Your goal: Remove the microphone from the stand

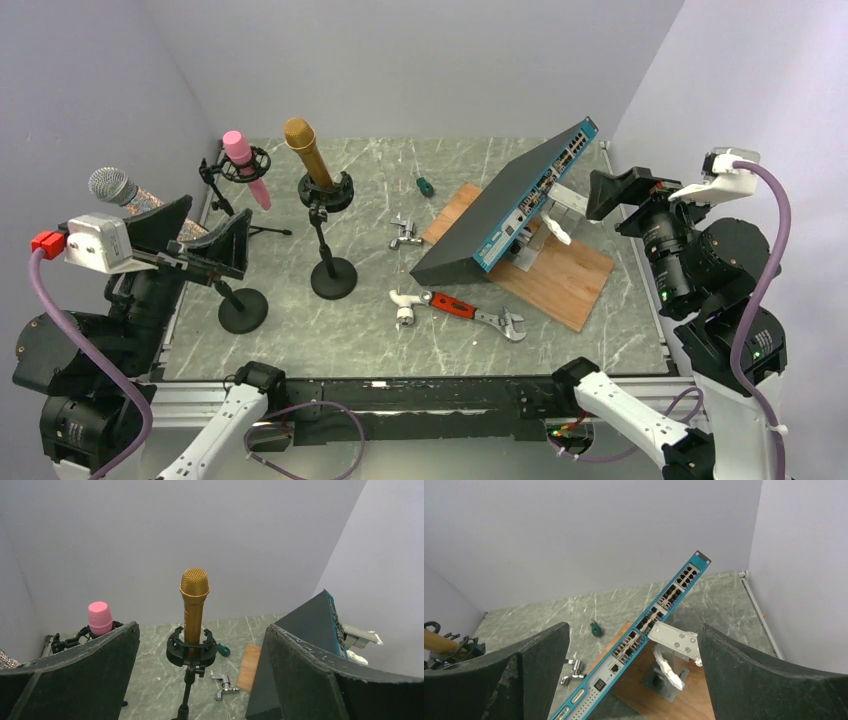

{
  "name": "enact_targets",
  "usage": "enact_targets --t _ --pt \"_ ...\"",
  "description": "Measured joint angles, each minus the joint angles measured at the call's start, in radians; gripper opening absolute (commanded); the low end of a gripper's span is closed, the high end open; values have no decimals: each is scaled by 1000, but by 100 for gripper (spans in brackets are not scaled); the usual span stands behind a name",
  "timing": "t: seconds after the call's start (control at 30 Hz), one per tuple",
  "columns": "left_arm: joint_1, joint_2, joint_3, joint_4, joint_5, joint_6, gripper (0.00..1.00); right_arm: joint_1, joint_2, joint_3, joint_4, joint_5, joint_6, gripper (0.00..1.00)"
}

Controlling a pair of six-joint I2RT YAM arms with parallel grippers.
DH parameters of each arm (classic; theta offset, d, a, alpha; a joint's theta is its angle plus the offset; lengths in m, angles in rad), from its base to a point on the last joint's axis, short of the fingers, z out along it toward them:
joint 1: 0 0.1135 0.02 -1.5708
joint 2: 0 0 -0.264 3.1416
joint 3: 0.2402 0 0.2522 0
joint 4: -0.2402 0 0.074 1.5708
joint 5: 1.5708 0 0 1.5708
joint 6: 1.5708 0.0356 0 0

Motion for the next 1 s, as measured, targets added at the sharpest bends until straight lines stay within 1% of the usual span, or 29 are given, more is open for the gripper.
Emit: enact_targets --t 0.2,0.37,0.53,0.67,0.77,0.9,0.97,1.0 --pt "0 0 -20 -6 22 -2 99 0 17 -8 -9 -1 8 100" --pt "0 0 -64 -9 37 -10 99 0 21 -70 -10 -24 21 100" --pt "1 8 -89 -21 60 -20 99 0 27 -136 5 -94 53 100" --pt "1 29 -89 -27 74 -32 99 0 68 -143 26 -220 89 100" --pt "1 42 -91 -32 79 -35 99 0 114 -144 71 -359 126 100" --pt "1 38 -115 -50 81 -35 99 10 174 -180 195 -591 203 100" --pt "1 38 -124 -63 80 -35 99 49 222 -203 258 -695 241 100" --pt "1 38 -127 -70 79 -35 99 72 243 -205 276 -723 250 100"
